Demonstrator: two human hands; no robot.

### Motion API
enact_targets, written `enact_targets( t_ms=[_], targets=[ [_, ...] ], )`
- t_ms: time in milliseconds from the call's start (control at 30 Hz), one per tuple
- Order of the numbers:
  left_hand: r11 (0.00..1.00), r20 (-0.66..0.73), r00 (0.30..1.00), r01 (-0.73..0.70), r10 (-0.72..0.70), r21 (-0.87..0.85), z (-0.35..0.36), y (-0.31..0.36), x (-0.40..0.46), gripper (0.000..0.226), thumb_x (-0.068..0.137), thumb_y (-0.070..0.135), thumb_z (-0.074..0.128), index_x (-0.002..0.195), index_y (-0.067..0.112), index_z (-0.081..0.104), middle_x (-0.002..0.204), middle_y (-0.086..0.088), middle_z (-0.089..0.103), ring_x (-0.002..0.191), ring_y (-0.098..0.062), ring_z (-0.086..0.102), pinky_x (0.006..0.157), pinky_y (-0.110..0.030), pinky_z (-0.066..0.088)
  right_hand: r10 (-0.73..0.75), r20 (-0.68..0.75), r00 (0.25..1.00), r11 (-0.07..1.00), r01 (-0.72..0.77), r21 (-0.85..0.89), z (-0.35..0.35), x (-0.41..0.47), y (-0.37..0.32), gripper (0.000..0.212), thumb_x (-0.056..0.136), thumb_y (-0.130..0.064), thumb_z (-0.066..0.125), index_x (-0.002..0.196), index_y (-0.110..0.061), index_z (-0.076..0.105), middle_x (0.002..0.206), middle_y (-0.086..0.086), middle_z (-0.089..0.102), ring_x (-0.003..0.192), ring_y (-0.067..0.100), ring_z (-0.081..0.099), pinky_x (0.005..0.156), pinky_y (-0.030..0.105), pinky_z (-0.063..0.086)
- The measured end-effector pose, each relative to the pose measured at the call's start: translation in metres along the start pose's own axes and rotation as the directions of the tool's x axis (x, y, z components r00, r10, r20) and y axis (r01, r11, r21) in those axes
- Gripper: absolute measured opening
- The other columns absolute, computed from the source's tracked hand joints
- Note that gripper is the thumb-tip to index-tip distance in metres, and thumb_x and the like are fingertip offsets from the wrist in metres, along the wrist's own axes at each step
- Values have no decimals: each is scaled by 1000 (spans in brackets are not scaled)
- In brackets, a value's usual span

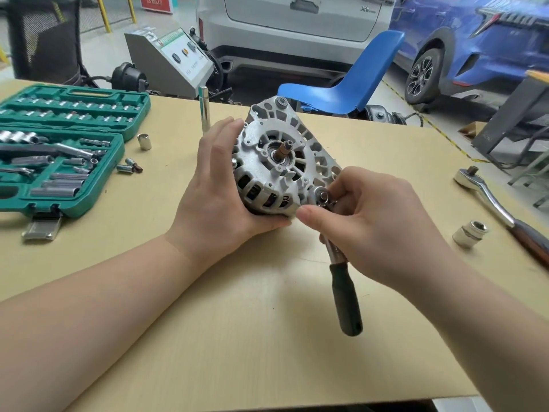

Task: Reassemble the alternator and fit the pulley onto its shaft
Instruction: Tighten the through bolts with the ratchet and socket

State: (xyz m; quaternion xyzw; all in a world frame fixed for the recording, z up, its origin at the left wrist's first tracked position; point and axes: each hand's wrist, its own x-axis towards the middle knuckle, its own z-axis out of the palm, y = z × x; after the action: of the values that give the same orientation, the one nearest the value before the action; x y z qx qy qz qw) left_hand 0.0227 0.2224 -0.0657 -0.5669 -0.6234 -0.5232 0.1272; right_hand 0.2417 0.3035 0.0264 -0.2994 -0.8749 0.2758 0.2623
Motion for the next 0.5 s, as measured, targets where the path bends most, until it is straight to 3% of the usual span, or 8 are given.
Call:
enact_targets(
  t_ms=[100,233,300,400,500],
  targets=[
    [999,-23,999,-29,29,14,2,2,0,124,62,59,101,154,20,27,159,-13,33,151,-25,40,117,-44,48,-8,7,1000,999,8,-35,-2,-3,0,32,83,-50,80,85,-24,61,63,-3,70,52,12,68,54,37,56],
    [998,-61,998,-25,29,55,5,5,0,115,63,60,99,147,18,32,157,-15,36,150,-3,32,116,-27,44,-182,95,979,917,203,-344,-16,4,1,29,85,-53,74,98,-30,62,67,-12,63,65,16,58,60,32,49],
    [998,-59,998,-18,22,65,4,6,0,115,63,61,100,145,18,33,158,-13,36,148,-5,35,113,-24,45,-288,190,939,816,344,-464,-26,11,1,26,88,-46,75,103,-29,62,73,-10,60,74,27,53,65,40,51],
    [998,-61,998,-20,24,66,3,8,0,113,64,63,97,145,18,33,158,-11,37,147,-15,41,108,-28,48,-448,301,842,653,538,-533,-37,23,3,22,91,-33,78,110,-26,68,89,-8,69,91,29,58,68,43,53],
    [997,-59,998,-12,16,76,2,10,1,112,63,61,98,145,19,33,158,-13,38,147,-13,40,108,-28,48,-507,305,806,629,588,-509,-38,29,7,24,88,-25,82,110,-25,73,88,-8,71,90,29,60,66,42,53]
  ],
)
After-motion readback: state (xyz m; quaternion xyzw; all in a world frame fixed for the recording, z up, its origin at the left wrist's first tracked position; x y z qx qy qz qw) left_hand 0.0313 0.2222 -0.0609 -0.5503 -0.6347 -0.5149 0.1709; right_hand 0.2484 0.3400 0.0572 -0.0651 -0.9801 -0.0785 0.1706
